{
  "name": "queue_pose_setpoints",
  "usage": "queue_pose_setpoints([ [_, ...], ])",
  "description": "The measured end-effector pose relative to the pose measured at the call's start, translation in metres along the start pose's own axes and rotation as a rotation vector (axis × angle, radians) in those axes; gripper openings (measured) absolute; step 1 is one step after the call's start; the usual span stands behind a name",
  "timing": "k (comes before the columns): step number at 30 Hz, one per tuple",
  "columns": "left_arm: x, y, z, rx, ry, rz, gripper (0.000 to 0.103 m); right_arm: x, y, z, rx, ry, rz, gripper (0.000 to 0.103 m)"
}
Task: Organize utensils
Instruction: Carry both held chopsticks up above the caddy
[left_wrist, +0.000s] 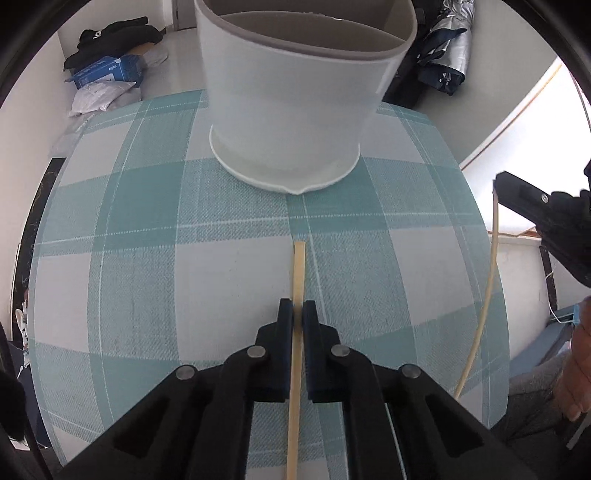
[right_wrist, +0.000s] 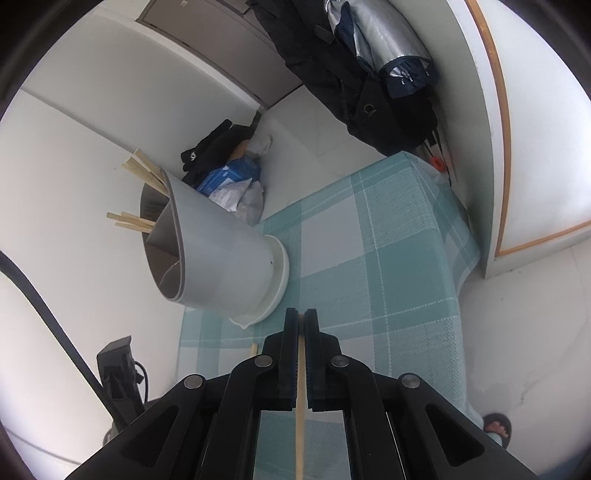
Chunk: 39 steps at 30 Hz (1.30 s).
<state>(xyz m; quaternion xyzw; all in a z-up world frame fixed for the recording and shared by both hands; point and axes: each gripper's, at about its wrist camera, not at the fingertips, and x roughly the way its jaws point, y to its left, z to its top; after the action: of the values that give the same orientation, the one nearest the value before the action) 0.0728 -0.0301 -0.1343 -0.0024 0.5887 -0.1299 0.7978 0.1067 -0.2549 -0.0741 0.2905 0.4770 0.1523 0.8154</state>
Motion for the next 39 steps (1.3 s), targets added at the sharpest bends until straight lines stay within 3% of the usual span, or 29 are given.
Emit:
queue_pose_setpoints([
  [5, -0.004, 0.002, -0.005, 0.046, 0.013, 0.037, 0.003, 0.002, 0.008, -0.004, -0.031, 0.003, -0.016, 0.002],
  [9, 0.000, -0.004, 0.008, 0.062, 0.014, 0.066, 0.019, 0.002, 0.012, -0.005, -0.048, -0.002, -0.025, 0.002],
  [14, 0.006, -0.016, 0.018, 0.132, 0.016, 0.105, 0.023, 0.002, 0.007, -0.005, -0.037, 0.004, -0.035, 0.002],
  [16, 0.005, -0.026, 0.014, 0.126, 0.030, 0.094, 0.023, 0.001, 0.007, -0.005, -0.035, 0.002, -0.041, 0.002],
  [17, 0.004, -0.026, 0.014, 0.123, 0.034, 0.094, 0.017, 0.001, 0.006, -0.004, -0.033, 0.000, -0.042, 0.002],
  [18, 0.004, -0.022, 0.012, 0.120, 0.035, 0.088, 0.003, 0.000, 0.006, -0.004, -0.033, -0.002, -0.043, 0.002],
  [21, 0.000, -0.019, 0.016, 0.078, 0.035, 0.050, 0.003, -0.002, 0.008, -0.003, -0.046, -0.015, -0.056, 0.002],
  [25, -0.024, -0.020, 0.017, 0.046, -0.073, 0.011, 0.003, -0.007, 0.020, -0.005, -0.121, -0.057, -0.077, 0.002],
  [33, -0.105, -0.023, 0.003, -0.019, -0.365, -0.125, 0.003, -0.022, 0.053, -0.021, -0.243, -0.150, -0.049, 0.002],
  [35, -0.117, -0.016, 0.016, -0.024, -0.436, -0.158, 0.003, -0.027, 0.064, -0.027, -0.279, -0.181, -0.047, 0.002],
  [39, -0.145, -0.015, 0.014, -0.026, -0.575, -0.161, 0.003, -0.034, 0.082, -0.035, -0.338, -0.232, -0.052, 0.002],
])
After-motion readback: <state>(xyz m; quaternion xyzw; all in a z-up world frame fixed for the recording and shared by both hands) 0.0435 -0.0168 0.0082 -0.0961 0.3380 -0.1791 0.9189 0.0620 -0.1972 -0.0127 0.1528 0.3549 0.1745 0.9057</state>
